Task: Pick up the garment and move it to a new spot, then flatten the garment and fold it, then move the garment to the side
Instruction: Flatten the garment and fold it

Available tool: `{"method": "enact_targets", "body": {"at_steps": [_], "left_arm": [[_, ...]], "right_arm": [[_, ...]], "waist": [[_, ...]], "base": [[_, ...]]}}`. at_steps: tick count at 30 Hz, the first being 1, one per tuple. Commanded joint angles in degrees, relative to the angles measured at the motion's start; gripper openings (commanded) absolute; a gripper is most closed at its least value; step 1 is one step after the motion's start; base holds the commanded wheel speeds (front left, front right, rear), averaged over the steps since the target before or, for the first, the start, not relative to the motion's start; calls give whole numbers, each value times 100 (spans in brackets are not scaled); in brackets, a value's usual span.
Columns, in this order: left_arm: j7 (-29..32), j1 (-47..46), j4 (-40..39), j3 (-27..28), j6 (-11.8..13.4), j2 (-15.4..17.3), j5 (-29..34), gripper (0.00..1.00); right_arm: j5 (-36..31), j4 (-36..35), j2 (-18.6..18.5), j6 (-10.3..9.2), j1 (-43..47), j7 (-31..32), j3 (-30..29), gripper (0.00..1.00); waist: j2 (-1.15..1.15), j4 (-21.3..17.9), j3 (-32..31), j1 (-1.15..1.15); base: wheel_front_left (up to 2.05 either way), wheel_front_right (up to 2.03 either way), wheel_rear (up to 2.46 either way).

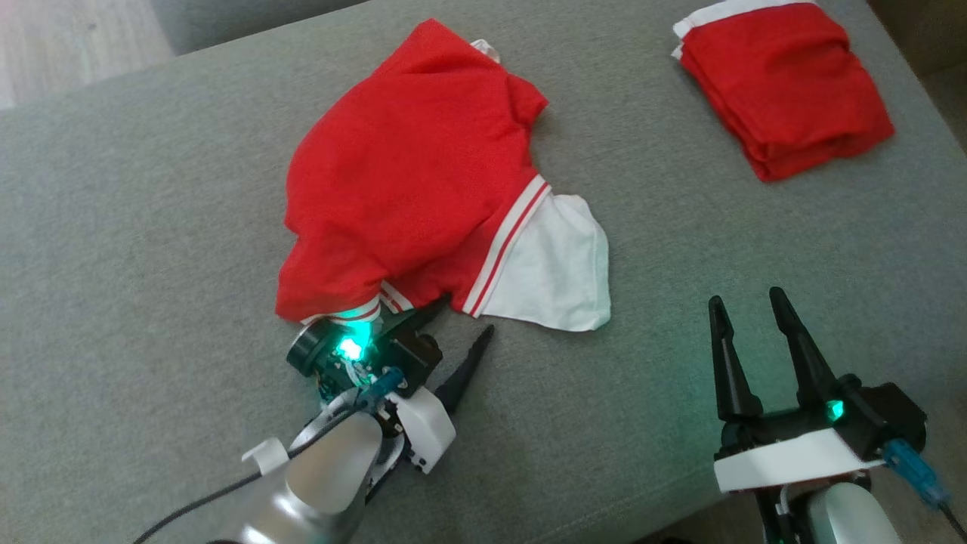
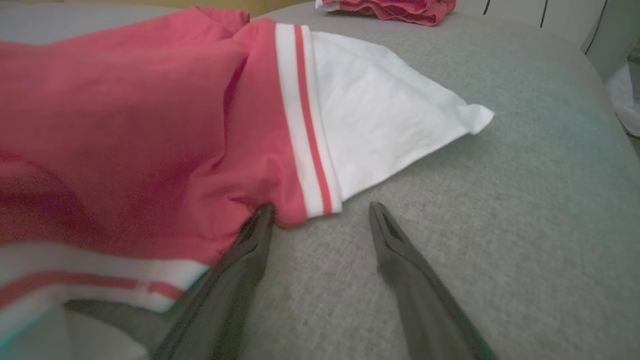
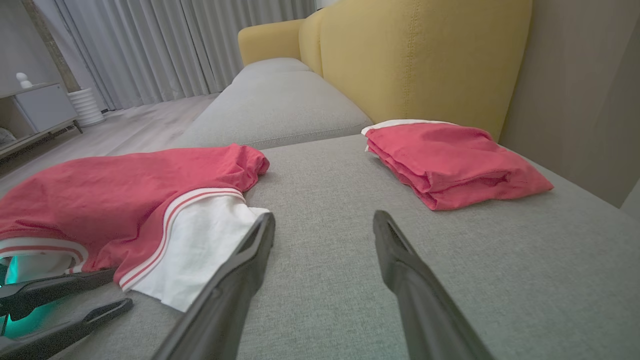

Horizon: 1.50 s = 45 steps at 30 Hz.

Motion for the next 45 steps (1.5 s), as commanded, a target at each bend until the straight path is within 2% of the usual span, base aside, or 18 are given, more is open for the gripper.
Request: {"method": "enact_targets", "body": {"at_steps": [1,2,3,4,5,13,19,22,26,32,35,39,43,45], "left_arm": [[-5,-187,106,88,56,49,-77,74],[-12,-213,159,72,63,49,-113,46],[-18,-237,204,53,71,49,-152,33],[-23,-262,244,37,81,49,-194,10],[-28,-281,280,19,91,49,-235,0],[-51,-394,270,-157,83,49,-537,0],[-56,-840,-644,-263,-80,49,-819,0],[-56,-1489,-1035,-252,-167,69,-819,0],[-57,-2660,-1300,-270,-218,282,-857,0],[-55,-4392,-1374,-288,-225,605,-1347,0],[-56,-4826,-1384,-192,-226,774,-1604,0],[-57,-4424,-1488,-195,-226,1153,-2174,0],[-47,-3253,-1637,-379,-227,1838,-2668,0],[-49,-2467,-1636,-264,-222,2144,-2991,0]], "right_arm": [[52,-154,-40,-5,-146,-60,159,100],[51,-146,-40,-5,-145,-60,170,100],[50,-139,-40,-5,-143,-60,181,100],[49,-133,-40,-5,-141,-60,192,100],[47,-125,-40,-5,-139,-60,209,100],[46,-92,-40,-5,-107,-60,270,100],[90,-111,-40,-5,5,-60,220,100],[152,-164,-40,-5,53,-60,244,100],[235,-248,-40,-5,70,-60,318,100],[244,-292,-40,-5,73,-60,365,100],[203,-322,-40,-5,64,-60,306,100],[166,-369,-40,-5,122,-60,131,100],[93,-409,-40,-5,209,-60,-51,100],[54,-416,-40,-5,241,-60,-124,100]], "waist": [[0,-64,-31,0],[0,-87,-47,0],[0,-110,-63,0],[0,-131,-79,0],[0,-157,-103,0],[0,-291,-265,0],[0,-235,-553,0],[0,-139,-653,0],[0,-10,-736,0],[0,262,-804,0],[0,465,-844,0],[0,774,-957,0],[0,1102,-999,0],[0,1230,-1012,0]], "base": [[0,0,0],[0,0,0],[0,0,0],[0,0,0],[0,0,0],[0,0,0],[0,0,0],[0,0,0],[0,0,0],[0,0,0],[0,0,0],[0,0,0],[0,0,0],[0,0,0]]}}
